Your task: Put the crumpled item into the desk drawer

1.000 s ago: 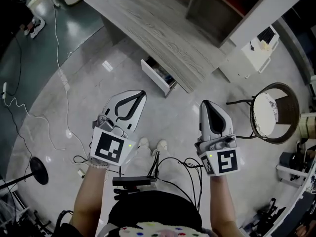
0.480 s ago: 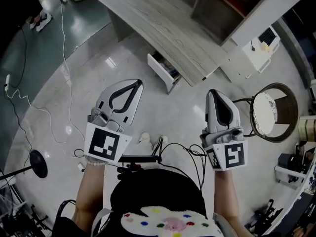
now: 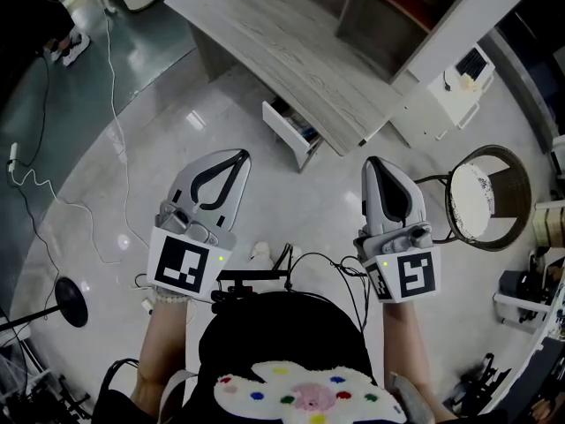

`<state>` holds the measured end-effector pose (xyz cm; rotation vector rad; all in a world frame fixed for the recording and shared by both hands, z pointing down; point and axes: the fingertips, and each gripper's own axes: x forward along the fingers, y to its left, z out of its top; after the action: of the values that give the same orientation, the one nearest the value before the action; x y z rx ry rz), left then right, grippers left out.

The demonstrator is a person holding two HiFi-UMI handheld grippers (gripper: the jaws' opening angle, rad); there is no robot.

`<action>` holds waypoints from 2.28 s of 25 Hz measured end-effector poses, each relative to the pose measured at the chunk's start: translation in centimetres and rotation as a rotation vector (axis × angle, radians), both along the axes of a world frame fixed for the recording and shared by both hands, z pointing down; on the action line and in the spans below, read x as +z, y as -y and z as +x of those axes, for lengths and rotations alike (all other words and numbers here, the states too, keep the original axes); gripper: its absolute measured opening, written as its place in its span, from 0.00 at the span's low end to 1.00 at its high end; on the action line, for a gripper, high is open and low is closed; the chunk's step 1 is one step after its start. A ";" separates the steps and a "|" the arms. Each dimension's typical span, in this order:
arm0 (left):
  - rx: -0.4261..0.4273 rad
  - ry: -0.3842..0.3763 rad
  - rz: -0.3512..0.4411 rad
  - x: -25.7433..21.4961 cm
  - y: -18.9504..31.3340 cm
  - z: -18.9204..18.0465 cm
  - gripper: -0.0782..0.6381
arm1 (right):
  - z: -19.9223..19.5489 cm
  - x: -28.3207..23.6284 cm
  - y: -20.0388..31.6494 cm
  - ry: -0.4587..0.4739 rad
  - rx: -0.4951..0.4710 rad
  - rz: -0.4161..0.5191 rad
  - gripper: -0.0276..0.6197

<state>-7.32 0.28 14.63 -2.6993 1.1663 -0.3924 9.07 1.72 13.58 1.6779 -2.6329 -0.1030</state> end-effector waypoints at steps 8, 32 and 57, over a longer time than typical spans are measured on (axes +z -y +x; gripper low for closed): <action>-0.006 -0.017 -0.008 0.1 0.3 -0.1 0.12 | -0.6 -0.2 0.4 -0.010 -0.008 -0.001 0.06; -0.026 -0.041 -0.060 1.4 1.4 -0.4 0.12 | -1.6 0.5 1.3 -0.032 -0.027 -0.015 0.06; -0.003 -0.039 -0.074 1.6 1.8 0.5 0.12 | -1.3 1.8 2.1 -0.063 -0.036 -0.059 0.06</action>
<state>-6.86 -1.55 16.28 -2.7806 1.1884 -0.3924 7.73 -0.35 15.35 1.5834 -2.5947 -0.0764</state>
